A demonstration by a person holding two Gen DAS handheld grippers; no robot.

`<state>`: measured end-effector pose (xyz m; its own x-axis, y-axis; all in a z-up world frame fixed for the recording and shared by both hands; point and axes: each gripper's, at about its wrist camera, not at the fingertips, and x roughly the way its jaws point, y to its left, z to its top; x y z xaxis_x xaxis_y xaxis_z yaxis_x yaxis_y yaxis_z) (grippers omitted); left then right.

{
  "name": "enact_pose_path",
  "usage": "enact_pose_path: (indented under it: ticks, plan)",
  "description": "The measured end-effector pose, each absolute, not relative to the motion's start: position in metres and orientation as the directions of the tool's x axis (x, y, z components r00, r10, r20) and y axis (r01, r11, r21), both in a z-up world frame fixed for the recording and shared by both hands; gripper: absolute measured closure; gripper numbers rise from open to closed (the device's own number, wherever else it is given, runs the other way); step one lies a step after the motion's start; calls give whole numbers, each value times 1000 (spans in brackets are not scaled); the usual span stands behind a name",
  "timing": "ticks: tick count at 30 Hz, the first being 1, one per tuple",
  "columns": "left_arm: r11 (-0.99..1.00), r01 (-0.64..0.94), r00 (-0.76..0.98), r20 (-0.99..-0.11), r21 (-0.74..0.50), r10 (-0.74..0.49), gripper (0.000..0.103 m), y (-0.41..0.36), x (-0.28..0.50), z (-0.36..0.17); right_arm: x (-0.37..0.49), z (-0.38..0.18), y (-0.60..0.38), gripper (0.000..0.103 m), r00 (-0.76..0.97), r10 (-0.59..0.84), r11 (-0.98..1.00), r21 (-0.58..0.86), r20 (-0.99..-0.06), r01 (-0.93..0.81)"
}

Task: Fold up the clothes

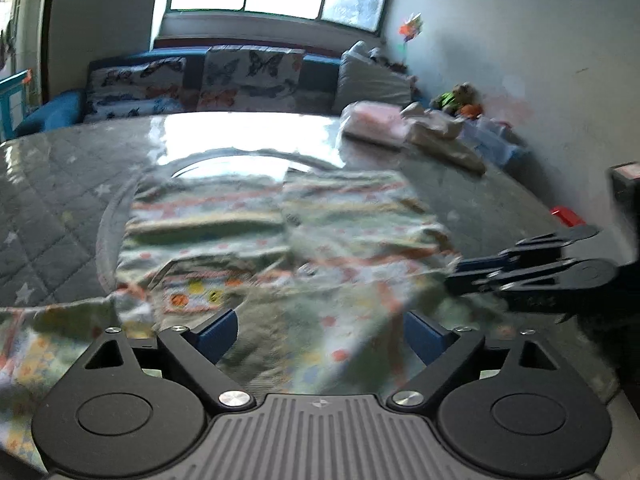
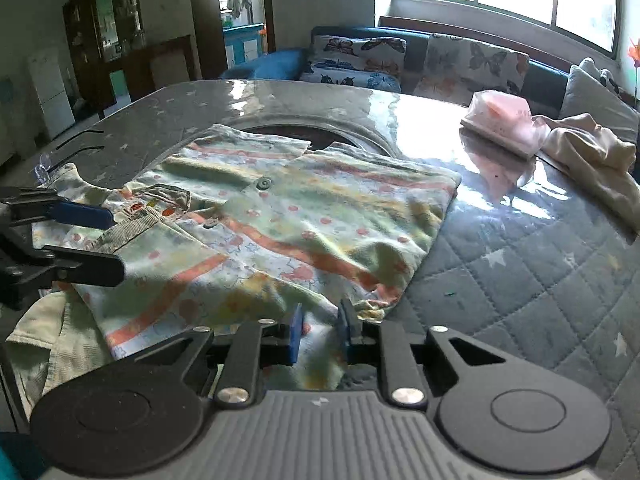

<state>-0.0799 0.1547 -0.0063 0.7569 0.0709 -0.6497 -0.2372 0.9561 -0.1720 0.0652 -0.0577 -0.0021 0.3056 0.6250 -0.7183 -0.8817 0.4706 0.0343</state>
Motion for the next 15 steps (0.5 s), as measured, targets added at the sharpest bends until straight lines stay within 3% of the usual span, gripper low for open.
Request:
enact_pose_path:
  ticks: [5, 9, 15]
  plan:
    - [938, -301, 734, -669, -173, 112, 20, 168, -82, -13, 55, 8, -57, 83, 325, 636, 460, 6, -700, -888]
    - [941, -325, 719, -670, -92, 183, 20, 166, -79, -18, 45, 7, -46, 76, 298, 654, 430, 17, -695, -903]
    - [925, -374, 706, -668, -67, 237, 22, 173, -85, -17, 30, 5, -29, 76, 256, 677, 383, 33, -690, -923]
